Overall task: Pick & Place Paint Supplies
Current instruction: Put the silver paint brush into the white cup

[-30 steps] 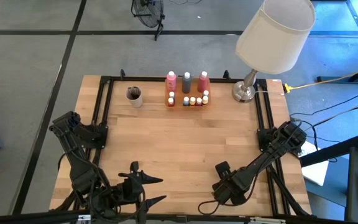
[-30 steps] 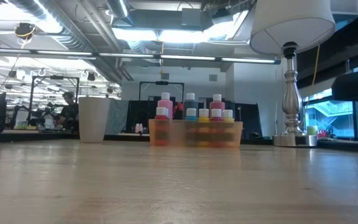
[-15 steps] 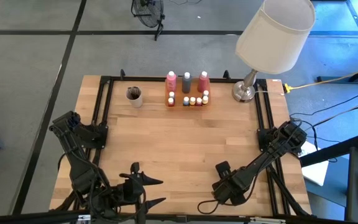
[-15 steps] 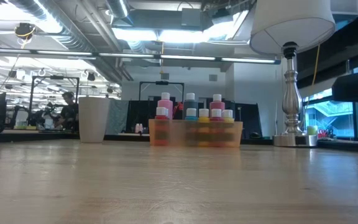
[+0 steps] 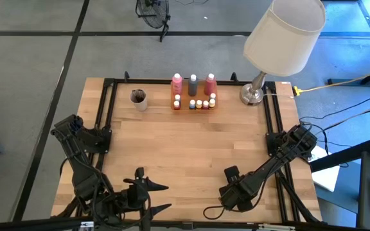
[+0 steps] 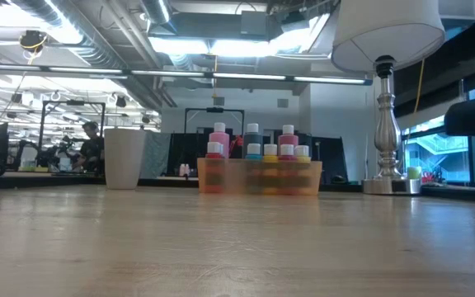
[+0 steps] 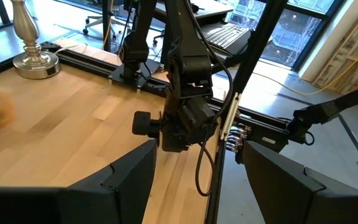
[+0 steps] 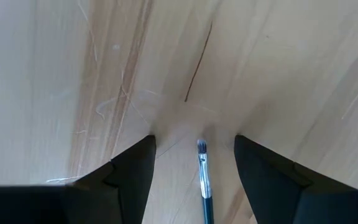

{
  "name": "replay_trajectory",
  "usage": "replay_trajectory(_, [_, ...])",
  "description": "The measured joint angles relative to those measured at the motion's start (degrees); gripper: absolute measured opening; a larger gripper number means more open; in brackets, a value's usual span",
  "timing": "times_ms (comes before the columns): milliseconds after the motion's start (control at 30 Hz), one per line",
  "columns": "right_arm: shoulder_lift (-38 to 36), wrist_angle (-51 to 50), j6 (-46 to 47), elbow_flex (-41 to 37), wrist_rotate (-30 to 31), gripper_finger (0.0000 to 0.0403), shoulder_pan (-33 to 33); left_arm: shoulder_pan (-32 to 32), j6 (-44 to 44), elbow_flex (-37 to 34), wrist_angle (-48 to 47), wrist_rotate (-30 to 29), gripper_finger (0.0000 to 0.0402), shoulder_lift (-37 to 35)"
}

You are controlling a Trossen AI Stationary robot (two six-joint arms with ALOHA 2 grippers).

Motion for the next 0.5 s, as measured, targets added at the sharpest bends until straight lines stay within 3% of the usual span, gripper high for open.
replay_trajectory(500, [-0.32,1.13,1.40,-1.42,0.07,0.0107,0.02,0.01,-0.20,0.00,0.00,0.76,0.0237,0.00])
